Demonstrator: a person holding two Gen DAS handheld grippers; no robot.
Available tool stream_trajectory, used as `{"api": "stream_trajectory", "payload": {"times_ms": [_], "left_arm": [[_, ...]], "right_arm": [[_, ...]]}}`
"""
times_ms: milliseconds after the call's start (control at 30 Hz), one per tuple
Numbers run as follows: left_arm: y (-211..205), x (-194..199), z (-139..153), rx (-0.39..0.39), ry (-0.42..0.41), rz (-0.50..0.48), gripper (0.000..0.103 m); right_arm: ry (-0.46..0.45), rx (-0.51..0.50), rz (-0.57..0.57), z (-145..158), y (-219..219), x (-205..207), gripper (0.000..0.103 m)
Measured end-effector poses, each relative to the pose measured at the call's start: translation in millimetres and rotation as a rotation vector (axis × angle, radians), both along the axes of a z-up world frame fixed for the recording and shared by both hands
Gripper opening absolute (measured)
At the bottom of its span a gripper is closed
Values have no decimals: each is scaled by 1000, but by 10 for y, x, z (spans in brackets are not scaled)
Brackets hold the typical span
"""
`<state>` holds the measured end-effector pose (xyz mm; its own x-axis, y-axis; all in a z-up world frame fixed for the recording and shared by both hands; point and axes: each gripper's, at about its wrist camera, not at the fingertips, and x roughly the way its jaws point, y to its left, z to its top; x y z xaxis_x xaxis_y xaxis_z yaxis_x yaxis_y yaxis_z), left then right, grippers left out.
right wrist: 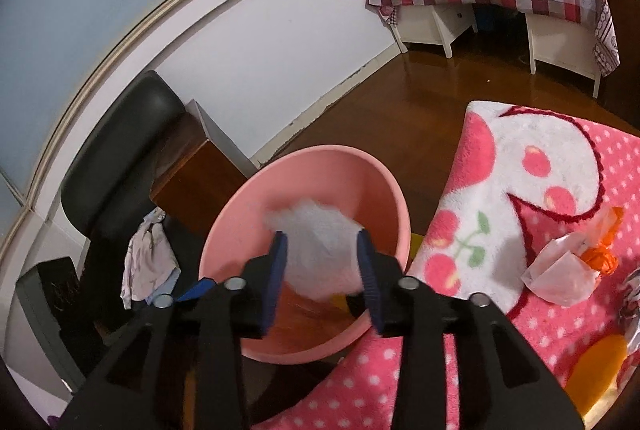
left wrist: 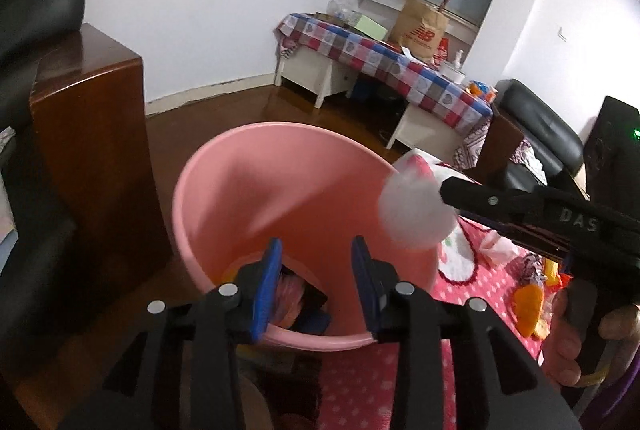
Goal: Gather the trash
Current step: 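Return both grippers from the bucket to above the remaining trash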
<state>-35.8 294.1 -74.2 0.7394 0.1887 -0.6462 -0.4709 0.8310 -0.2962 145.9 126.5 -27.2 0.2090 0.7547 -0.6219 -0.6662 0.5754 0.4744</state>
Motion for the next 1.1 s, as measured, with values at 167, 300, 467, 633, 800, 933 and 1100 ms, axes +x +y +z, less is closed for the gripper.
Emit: {"api": "stream_trajectory", "payload": {"times_ms": [167, 300, 467, 633, 800, 933, 1100], "left_arm": [[23, -9, 2, -1, 8, 4, 35], [22, 0, -4, -4, 11, -2, 36], [-74, 62, 8, 4, 26, -24, 36], [-225, 145, 30, 15, 37, -57, 36], [-358, 249, 41, 22, 53, -94, 36], [-547, 353, 69, 32, 66, -139, 37], [-787, 448, 90, 55, 72, -198, 37]], "right_arm": [[15, 4, -8, -30, -45, 20, 40], [5, -1, -18, -38, -141, -12, 40], [-24, -12, -31, -27, -304, -97, 40], [-50, -17, -55, -1, -527, -176, 40], [-80, -26, -97, 21, -806, -239, 40], [-95, -22, -148, 45, -1088, -243, 40], [-72, -15, -209, -9, -1443, -272, 40]]}}
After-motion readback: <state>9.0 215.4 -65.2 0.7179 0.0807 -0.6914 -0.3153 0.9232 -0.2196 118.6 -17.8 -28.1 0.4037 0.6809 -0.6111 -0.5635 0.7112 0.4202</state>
